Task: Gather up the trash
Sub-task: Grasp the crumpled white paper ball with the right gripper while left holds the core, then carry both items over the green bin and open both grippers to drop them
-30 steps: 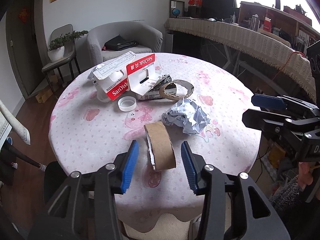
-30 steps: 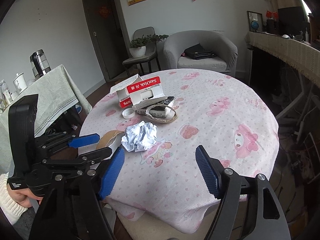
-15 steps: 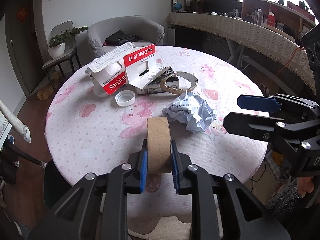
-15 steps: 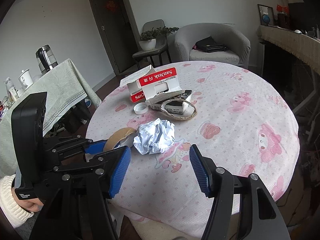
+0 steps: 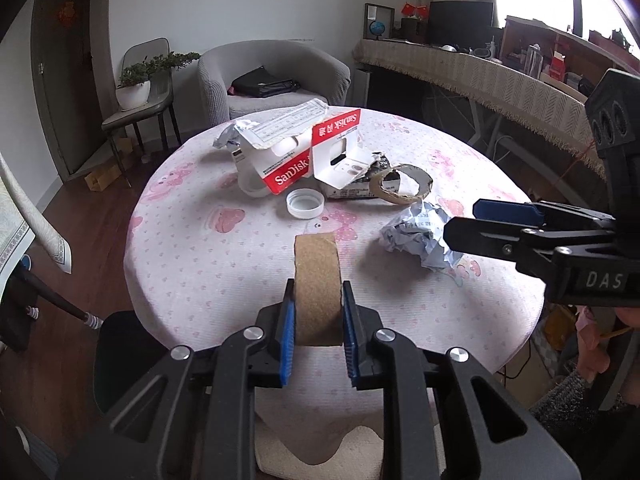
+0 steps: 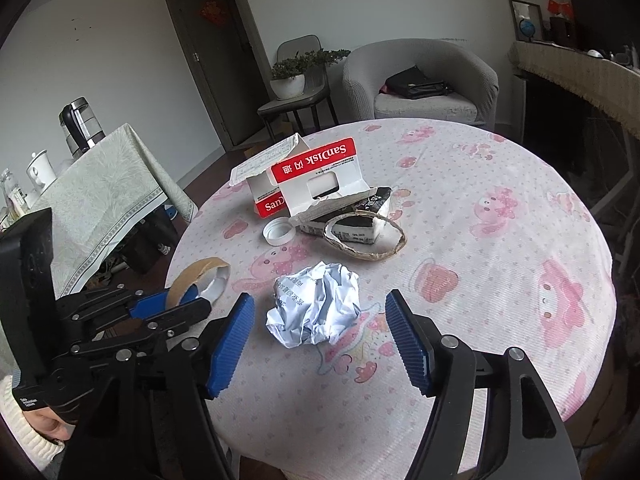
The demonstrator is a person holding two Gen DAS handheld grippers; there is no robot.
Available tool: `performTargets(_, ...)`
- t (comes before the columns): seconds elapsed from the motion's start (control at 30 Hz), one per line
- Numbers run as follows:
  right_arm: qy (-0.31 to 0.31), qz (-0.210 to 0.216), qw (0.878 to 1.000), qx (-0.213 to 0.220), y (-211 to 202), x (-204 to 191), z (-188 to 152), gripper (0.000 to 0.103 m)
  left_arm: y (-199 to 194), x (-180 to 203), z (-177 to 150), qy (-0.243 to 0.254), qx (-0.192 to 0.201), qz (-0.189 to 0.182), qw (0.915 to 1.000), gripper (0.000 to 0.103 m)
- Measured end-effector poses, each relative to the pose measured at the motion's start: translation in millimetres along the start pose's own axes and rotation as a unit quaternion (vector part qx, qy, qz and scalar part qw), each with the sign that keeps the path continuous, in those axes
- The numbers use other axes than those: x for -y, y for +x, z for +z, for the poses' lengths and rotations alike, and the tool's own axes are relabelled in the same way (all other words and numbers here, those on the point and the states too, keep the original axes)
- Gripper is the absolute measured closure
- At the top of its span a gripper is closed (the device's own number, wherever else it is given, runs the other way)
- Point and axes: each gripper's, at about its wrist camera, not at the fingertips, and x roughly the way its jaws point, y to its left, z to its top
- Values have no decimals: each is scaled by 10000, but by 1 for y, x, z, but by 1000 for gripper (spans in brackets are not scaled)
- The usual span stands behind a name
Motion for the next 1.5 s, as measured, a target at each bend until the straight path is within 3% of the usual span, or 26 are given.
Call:
performTargets(0.17, 8, -237, 9992, -334, 25, -10, 2, 34, -15, -23, -3, -150, 219, 22, 9996, 81)
performTargets(0.27, 62, -369, 9982, -468, 35, -13, 3, 50, -18, -41, -7, -277, 261, 73, 9992, 81)
performTargets(0.57, -10, -207, 9995, -248, 40, -46, 21, 51, -37, -88, -11, -484, 412, 350, 9974, 81)
performTargets(1.23, -820, 659, 9941, -280, 90, -167, 41, 51, -15, -219, -59, -1340, -483, 1122, 9834, 81)
performTargets(1.5, -1026, 913, 9894, -468, 122, -212, 41, 51, 1, -261, -81, -1569, -799, 1173, 9774, 81)
